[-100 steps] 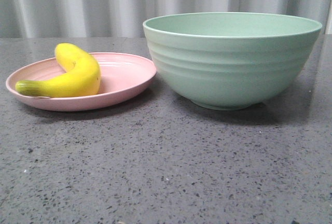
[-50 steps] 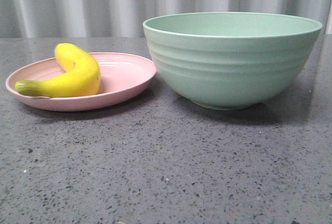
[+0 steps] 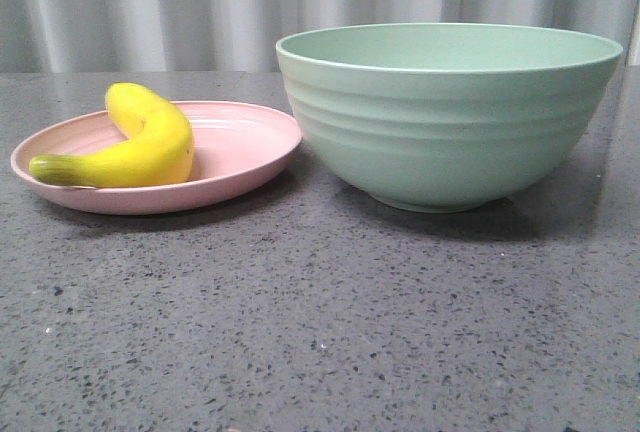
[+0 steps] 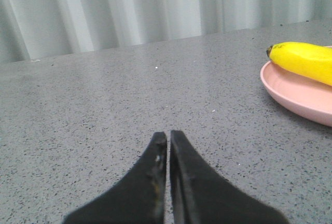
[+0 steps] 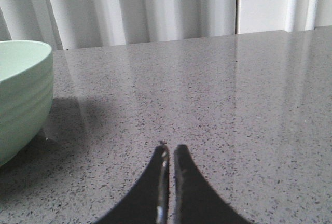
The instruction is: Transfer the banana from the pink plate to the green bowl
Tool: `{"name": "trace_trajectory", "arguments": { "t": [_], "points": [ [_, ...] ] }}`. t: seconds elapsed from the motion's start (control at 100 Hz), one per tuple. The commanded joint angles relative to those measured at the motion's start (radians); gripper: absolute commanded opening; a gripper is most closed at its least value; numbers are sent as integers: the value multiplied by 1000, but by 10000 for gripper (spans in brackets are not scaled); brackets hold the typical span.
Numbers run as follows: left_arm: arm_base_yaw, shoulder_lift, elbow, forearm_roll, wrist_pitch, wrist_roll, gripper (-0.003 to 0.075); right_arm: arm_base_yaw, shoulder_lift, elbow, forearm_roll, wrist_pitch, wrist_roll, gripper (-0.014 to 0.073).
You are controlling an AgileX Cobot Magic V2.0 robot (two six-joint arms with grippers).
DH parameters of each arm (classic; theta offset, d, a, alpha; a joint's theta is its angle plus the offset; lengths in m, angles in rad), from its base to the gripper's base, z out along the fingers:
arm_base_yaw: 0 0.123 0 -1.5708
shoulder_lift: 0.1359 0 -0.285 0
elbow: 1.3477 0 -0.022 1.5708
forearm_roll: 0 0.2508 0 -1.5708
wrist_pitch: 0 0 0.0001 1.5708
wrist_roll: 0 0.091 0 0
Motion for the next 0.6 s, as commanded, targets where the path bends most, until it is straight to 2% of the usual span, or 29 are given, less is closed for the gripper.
{"name": "trace_trajectory", "arguments": {
  "t": [0.0,0.59],
  "points": [
    [3,-29,9,0,-85,-6,-20,-6,-18,23,-3,-82,-3,-63],
    [3,-29,9,-6,-121,-6,-20,-6,-18,23,-3,-90,-3,-63]
  ]
}}
